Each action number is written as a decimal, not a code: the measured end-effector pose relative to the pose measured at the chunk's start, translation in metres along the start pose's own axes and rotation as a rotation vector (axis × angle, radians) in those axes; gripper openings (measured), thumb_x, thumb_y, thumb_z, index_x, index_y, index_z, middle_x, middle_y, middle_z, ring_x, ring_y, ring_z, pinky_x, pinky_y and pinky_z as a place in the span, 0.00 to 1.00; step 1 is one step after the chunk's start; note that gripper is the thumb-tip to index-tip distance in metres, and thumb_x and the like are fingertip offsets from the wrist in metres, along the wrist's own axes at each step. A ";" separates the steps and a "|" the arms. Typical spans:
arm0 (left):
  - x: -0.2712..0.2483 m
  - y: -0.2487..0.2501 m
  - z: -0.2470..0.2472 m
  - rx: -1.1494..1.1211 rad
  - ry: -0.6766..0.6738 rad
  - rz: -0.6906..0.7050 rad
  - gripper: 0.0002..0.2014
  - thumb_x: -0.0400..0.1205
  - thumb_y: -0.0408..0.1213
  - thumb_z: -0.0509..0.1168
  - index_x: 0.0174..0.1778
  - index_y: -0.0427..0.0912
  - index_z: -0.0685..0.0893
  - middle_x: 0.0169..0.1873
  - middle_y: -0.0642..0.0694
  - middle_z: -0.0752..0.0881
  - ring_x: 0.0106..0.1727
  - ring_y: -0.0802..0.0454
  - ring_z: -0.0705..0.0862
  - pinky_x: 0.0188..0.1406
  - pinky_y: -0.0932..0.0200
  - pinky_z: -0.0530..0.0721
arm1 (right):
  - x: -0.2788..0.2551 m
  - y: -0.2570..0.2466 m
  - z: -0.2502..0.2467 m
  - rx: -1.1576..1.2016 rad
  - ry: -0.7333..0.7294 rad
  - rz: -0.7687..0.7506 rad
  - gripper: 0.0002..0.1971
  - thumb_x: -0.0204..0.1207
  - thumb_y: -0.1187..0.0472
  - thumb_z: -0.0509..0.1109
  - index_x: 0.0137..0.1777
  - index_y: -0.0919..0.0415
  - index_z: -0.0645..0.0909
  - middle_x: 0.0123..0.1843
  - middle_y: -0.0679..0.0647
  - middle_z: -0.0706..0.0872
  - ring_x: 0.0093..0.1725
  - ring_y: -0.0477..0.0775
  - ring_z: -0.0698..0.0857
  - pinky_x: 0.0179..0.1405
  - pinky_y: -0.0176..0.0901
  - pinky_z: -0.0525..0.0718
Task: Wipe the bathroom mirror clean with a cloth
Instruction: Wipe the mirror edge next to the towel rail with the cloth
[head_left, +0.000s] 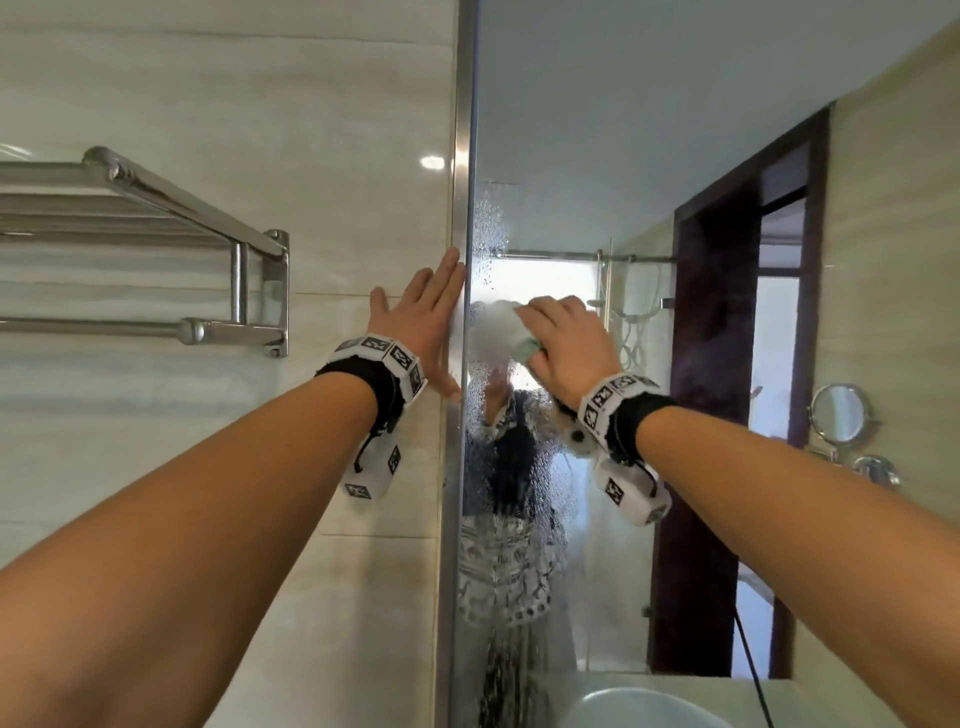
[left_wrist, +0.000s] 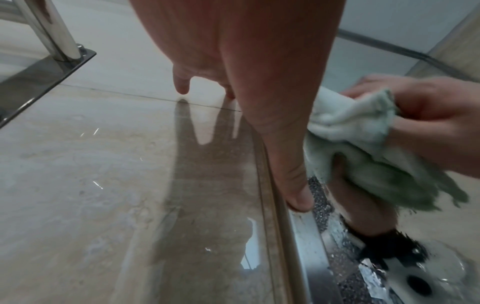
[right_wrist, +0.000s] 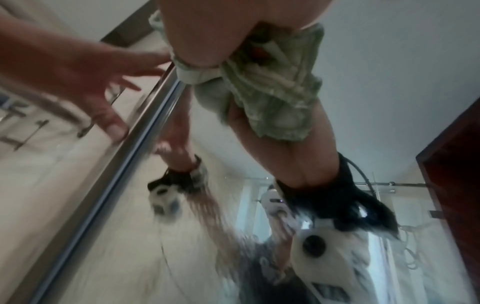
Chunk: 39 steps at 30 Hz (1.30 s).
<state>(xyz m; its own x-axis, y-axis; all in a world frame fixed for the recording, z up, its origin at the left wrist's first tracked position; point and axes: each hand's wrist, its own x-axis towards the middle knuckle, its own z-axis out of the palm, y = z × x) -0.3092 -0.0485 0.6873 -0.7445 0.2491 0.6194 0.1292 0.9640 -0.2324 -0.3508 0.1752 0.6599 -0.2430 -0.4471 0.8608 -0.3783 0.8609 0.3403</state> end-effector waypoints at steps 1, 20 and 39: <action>-0.001 -0.002 0.000 -0.008 0.000 0.006 0.80 0.54 0.68 0.81 0.84 0.49 0.26 0.82 0.56 0.23 0.87 0.46 0.42 0.76 0.22 0.58 | -0.010 0.000 0.001 0.006 -0.035 -0.041 0.21 0.80 0.53 0.65 0.73 0.54 0.74 0.68 0.52 0.80 0.60 0.56 0.77 0.58 0.54 0.80; 0.008 -0.017 0.013 -0.133 -0.006 0.074 0.80 0.52 0.69 0.80 0.82 0.56 0.22 0.79 0.62 0.20 0.86 0.46 0.31 0.77 0.18 0.47 | 0.161 -0.011 -0.057 0.106 0.125 0.458 0.22 0.82 0.57 0.59 0.76 0.58 0.68 0.70 0.57 0.71 0.67 0.61 0.71 0.58 0.52 0.81; -0.003 -0.010 0.024 -0.152 0.104 0.067 0.75 0.59 0.61 0.83 0.85 0.49 0.30 0.84 0.55 0.29 0.87 0.42 0.41 0.83 0.32 0.55 | 0.037 -0.041 0.001 0.093 0.051 0.033 0.22 0.76 0.52 0.66 0.69 0.59 0.77 0.58 0.54 0.81 0.53 0.57 0.76 0.43 0.46 0.75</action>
<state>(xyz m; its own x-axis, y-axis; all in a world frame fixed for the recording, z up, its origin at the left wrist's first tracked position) -0.3240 -0.0612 0.6698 -0.6605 0.3135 0.6822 0.2795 0.9460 -0.1641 -0.3452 0.1235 0.6775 -0.2118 -0.4035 0.8901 -0.4524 0.8478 0.2766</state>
